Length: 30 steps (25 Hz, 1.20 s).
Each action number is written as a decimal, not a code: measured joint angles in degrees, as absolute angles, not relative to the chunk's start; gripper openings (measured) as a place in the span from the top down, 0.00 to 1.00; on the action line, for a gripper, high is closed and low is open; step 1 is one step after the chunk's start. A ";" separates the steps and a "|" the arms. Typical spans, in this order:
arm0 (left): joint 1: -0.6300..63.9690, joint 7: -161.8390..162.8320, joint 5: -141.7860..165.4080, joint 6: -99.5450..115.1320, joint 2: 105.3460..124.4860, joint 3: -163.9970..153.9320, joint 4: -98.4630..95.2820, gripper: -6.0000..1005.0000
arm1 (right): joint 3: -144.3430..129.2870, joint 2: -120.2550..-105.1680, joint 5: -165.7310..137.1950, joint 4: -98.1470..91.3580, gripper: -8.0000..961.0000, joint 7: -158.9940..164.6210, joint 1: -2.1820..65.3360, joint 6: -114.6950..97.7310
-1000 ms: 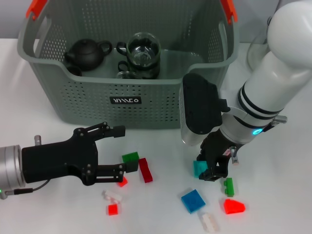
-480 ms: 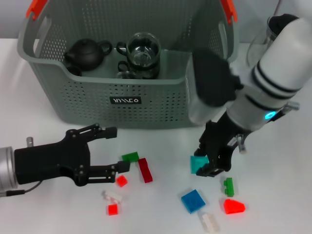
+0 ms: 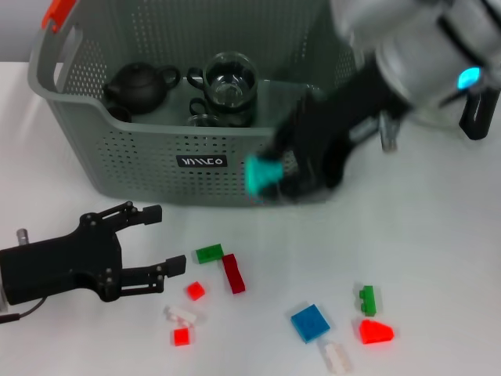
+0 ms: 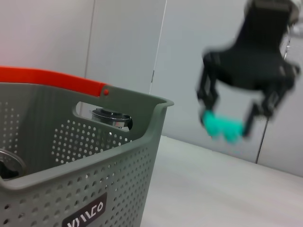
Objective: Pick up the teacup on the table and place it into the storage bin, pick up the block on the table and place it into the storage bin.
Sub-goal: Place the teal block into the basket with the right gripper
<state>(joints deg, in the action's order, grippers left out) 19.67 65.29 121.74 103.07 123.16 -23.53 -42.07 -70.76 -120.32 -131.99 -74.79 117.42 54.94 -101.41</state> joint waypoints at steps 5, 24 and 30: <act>19.59 65.03 121.74 103.13 123.34 -23.73 -41.95 0.10 | -66.49 -120.31 -131.12 -75.62 0.56 117.03 55.86 -93.67; 20.22 65.03 121.72 103.30 123.43 -24.09 -41.57 0.10 | -66.81 -120.05 -134.47 -50.39 0.56 118.50 59.25 -58.46; 20.22 65.04 121.72 103.24 123.32 -24.08 -41.57 0.10 | -67.34 -120.16 -134.67 -49.40 0.46 119.73 59.29 -56.30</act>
